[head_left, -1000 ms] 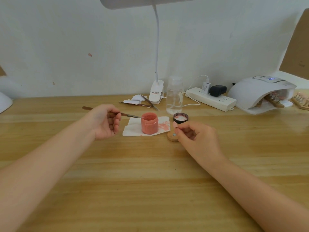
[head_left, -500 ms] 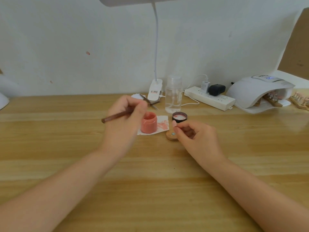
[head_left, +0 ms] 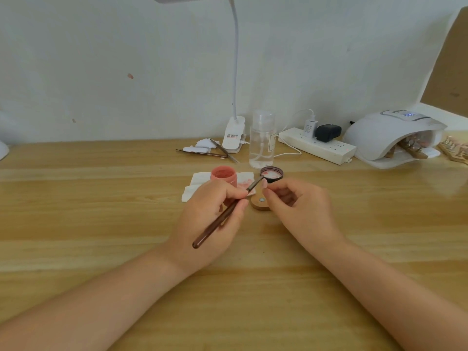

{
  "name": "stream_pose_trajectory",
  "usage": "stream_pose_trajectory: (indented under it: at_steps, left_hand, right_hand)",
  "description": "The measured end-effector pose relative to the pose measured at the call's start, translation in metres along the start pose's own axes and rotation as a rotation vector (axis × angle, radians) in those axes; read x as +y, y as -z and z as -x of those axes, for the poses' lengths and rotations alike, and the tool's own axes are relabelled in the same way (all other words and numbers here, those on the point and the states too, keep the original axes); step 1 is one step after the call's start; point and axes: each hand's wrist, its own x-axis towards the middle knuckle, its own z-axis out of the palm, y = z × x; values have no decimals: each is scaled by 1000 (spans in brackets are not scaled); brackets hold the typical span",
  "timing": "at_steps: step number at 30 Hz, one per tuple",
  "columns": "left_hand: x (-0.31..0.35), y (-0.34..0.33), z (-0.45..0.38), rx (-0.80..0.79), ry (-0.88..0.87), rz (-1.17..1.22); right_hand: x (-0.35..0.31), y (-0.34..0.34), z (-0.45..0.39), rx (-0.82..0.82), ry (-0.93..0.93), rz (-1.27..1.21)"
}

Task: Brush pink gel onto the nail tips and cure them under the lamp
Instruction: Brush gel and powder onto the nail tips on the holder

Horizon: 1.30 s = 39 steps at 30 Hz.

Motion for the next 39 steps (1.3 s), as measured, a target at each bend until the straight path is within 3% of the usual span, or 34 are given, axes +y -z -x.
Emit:
stream_pose_trajectory:
  at_steps: [13,25,30,39]
  left_hand:
    - [-2,0,2,-14,-48,24]
    - [0,0,2,3,50,88]
    - [0,2,2,-30,-23,39]
    - [-1,1,3,34,1,70]
  right_hand:
    - [-3,1,1,-3,-4,14]
    - [-3,1,1,-1,-11,0]
    - [-4,1,1,-4,-14,17]
    - [-4,2,1,-12,-30,10]
